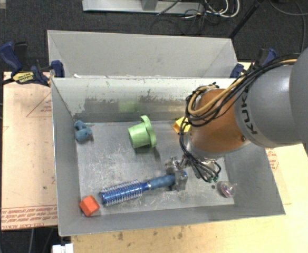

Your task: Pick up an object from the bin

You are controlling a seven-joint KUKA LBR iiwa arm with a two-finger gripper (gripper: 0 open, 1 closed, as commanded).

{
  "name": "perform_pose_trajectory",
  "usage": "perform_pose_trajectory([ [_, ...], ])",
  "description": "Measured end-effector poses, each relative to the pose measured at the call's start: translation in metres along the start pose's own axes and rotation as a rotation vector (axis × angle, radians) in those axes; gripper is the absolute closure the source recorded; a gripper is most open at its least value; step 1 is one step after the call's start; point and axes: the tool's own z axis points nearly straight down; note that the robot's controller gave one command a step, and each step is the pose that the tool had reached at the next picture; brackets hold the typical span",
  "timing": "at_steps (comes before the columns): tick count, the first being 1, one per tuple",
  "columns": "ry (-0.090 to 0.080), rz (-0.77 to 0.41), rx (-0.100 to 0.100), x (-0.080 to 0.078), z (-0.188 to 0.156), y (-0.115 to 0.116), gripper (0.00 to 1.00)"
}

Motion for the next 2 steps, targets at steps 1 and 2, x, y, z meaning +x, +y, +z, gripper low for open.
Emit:
perform_pose_trajectory([
  [1,-0.002,0.063,0.0,0.009,0.0,0.002,1.0],
  [2,-0.011,0.084,0.002,-0.005,-0.24,0.011,1.0],
])
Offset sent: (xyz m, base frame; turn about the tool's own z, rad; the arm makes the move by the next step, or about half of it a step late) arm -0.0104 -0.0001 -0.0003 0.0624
